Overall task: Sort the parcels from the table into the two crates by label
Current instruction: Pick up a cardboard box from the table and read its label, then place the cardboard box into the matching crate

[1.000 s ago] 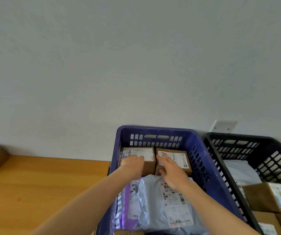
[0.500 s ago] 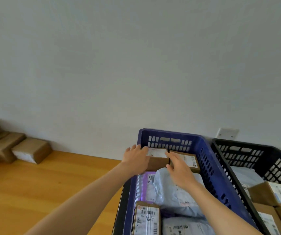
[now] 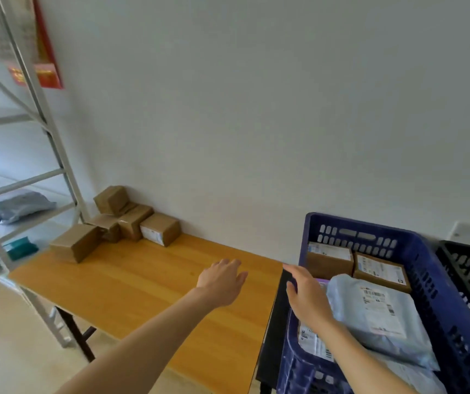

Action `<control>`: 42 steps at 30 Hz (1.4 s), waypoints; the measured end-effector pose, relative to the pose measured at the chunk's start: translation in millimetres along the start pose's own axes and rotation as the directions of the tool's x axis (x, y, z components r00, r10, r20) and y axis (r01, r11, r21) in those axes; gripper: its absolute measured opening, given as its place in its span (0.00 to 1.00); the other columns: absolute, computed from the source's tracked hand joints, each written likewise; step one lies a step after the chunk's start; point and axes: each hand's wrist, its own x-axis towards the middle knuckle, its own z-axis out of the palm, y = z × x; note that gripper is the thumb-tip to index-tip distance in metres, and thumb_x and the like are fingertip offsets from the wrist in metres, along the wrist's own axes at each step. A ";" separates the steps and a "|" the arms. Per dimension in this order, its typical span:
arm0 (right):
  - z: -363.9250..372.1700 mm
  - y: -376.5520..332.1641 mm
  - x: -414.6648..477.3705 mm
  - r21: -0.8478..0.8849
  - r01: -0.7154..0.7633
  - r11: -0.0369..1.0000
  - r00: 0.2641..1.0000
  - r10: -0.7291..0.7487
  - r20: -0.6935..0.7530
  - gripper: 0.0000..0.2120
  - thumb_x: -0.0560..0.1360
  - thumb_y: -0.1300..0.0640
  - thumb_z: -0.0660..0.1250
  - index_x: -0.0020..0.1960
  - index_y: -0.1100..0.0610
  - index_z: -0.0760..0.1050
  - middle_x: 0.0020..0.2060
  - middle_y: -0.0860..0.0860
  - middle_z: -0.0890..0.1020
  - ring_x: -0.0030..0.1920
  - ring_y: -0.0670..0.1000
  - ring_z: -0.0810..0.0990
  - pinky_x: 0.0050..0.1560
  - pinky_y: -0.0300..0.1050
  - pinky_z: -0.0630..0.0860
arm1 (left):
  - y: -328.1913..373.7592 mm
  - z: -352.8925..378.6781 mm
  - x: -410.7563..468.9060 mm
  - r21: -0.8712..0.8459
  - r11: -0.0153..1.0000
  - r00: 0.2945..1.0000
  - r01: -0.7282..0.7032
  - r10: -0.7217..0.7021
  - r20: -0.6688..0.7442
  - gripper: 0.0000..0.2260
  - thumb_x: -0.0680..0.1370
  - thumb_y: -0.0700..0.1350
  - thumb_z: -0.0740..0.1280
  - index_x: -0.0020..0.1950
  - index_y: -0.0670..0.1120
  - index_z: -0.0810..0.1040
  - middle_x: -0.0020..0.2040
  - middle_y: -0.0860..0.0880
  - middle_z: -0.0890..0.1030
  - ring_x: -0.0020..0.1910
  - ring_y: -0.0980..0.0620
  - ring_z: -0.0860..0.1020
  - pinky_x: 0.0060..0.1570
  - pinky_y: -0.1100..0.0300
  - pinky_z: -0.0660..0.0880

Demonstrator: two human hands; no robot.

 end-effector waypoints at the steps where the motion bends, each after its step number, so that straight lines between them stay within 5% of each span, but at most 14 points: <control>1: 5.6 -7.7 2.8 -0.023 0.015 1.000 1.000 -0.015 -0.002 0.20 0.80 0.63 0.59 0.72 0.56 0.67 0.70 0.49 0.71 0.69 0.48 0.70 0.68 0.40 0.65 | -10.0 -3.3 -4.1 -0.006 1.000 1.000 0.022 -0.022 -0.005 0.22 0.83 0.56 0.51 0.75 0.50 0.62 0.71 0.47 0.69 0.69 0.45 0.68 0.63 0.50 0.70; 4: 26.1 -33.4 14.2 -0.144 0.087 0.986 0.996 -0.087 0.008 0.20 0.80 0.62 0.58 0.72 0.54 0.68 0.69 0.48 0.72 0.69 0.49 0.69 0.70 0.45 0.64 | -42.8 -11.7 -13.7 -0.038 0.996 0.996 0.076 -0.078 -0.031 0.22 0.83 0.56 0.51 0.75 0.50 0.62 0.72 0.48 0.68 0.70 0.45 0.67 0.63 0.50 0.70; 12: 112.7 -100.5 53.0 -0.053 0.098 0.994 0.983 -0.088 0.163 0.21 0.82 0.59 0.55 0.74 0.53 0.63 0.73 0.47 0.66 0.71 0.48 0.67 0.65 0.45 0.71 | -157.1 -20.5 -17.6 -0.098 0.979 0.982 0.176 -0.182 -0.054 0.21 0.83 0.56 0.52 0.75 0.51 0.63 0.71 0.48 0.69 0.69 0.46 0.68 0.61 0.51 0.71; 27: 284.3 -204.6 135.2 0.013 -0.199 0.980 0.970 0.195 0.146 0.20 0.79 0.60 0.59 0.71 0.53 0.68 0.68 0.50 0.72 0.65 0.51 0.73 0.63 0.48 0.72 | -394.2 -37.4 47.1 -0.180 0.966 0.982 0.186 -0.188 0.006 0.21 0.83 0.54 0.54 0.75 0.49 0.63 0.70 0.47 0.70 0.65 0.46 0.72 0.58 0.52 0.73; 35: 346.9 -200.7 154.1 -0.024 -0.309 0.951 0.924 0.306 0.228 0.19 0.80 0.60 0.59 0.71 0.52 0.68 0.68 0.49 0.71 0.63 0.51 0.74 0.59 0.49 0.75 | -455.6 0.2 84.3 -0.313 0.902 0.954 0.298 -0.273 0.123 0.21 0.83 0.52 0.55 0.75 0.48 0.61 0.64 0.44 0.76 0.51 0.45 0.78 0.38 0.57 0.72; 42: 390.8 -181.5 216.1 0.007 -0.350 0.937 0.905 0.336 0.262 0.19 0.80 0.60 0.59 0.71 0.54 0.68 0.67 0.51 0.73 0.64 0.51 0.74 0.60 0.51 0.75 | -485.8 10.1 154.6 -0.395 0.859 0.945 0.326 -0.288 0.154 0.21 0.83 0.49 0.56 0.76 0.48 0.60 0.72 0.45 0.68 0.65 0.45 0.72 0.54 0.53 0.74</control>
